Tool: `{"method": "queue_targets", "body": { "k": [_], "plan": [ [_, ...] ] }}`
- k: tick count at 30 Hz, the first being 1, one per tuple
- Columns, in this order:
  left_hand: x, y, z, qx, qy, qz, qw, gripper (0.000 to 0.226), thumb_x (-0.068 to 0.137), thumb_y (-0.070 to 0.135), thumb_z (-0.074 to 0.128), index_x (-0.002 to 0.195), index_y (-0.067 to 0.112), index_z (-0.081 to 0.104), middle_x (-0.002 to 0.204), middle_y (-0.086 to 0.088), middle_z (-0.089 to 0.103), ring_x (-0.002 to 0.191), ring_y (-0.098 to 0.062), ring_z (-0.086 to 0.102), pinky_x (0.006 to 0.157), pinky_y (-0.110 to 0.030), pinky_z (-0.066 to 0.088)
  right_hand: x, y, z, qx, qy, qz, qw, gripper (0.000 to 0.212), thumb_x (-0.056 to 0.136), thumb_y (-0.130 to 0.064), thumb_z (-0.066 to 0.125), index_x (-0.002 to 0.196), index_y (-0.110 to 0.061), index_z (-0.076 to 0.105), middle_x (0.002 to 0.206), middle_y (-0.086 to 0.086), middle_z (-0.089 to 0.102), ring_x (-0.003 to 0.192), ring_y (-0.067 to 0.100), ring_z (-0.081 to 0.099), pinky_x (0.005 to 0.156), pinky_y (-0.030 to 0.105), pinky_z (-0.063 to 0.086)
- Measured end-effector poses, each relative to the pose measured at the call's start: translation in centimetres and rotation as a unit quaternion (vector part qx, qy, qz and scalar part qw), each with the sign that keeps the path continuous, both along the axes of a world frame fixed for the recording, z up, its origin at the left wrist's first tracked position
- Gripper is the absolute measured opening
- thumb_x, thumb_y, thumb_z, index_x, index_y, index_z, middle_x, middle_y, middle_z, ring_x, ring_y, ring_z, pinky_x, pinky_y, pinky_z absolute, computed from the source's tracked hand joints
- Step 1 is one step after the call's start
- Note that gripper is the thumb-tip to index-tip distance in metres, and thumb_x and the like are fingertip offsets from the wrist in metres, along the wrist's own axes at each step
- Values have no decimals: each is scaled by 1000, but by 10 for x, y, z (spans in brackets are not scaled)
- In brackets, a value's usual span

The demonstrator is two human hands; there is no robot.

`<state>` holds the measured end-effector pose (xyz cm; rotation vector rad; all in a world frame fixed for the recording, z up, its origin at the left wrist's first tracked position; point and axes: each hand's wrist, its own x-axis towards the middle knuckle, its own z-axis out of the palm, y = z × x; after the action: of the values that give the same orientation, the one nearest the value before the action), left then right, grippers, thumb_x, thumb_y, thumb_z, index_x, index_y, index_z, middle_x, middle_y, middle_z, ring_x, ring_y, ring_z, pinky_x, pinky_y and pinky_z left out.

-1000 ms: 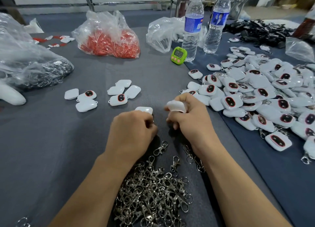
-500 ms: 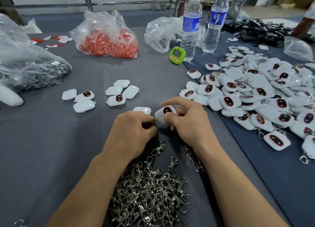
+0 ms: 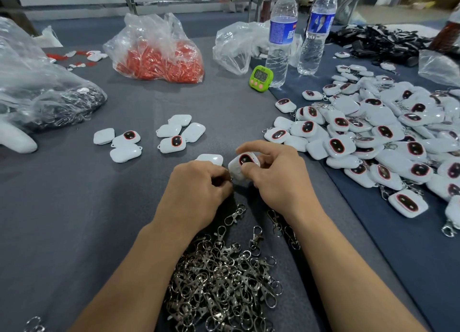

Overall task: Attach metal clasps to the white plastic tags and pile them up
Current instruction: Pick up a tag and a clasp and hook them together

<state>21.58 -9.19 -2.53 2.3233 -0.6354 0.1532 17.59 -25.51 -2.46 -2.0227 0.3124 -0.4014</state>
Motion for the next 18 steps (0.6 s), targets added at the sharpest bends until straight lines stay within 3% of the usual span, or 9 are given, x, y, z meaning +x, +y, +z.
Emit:
{"method": "queue_targets", "body": {
  "k": [3, 10, 18],
  "plan": [
    [0, 0, 0, -9, 11, 3, 1000, 9, 79, 24, 79, 86, 29, 80, 74, 3, 71, 68, -11, 61, 65, -23, 44, -1, 3, 1, -24, -13, 2, 1000, 26, 86, -13, 71, 93, -38, 78, 57, -32, 57, 58, -8, 55, 57, 6, 38],
    [-1, 0, -1, -4, 6, -3, 1000, 12, 79, 23, 80, 90, 28, 81, 78, 0, 73, 71, -16, 64, 68, -27, 47, -2, 6, 0, -45, -17, -6, 999, 25, 88, -16, 70, 96, -40, 77, 80, -19, 71, 73, -5, 61, 65, 7, 42],
    [0, 0, -1, 0, 7, -13, 1000, 10, 79, 22, 79, 88, 28, 80, 77, 2, 71, 72, -16, 61, 68, -27, 44, 0, 4, -2, 10, -23, -19, 1000, 28, 86, -16, 71, 93, -42, 77, 66, -29, 63, 65, -4, 58, 61, 7, 38]
  ]
}}
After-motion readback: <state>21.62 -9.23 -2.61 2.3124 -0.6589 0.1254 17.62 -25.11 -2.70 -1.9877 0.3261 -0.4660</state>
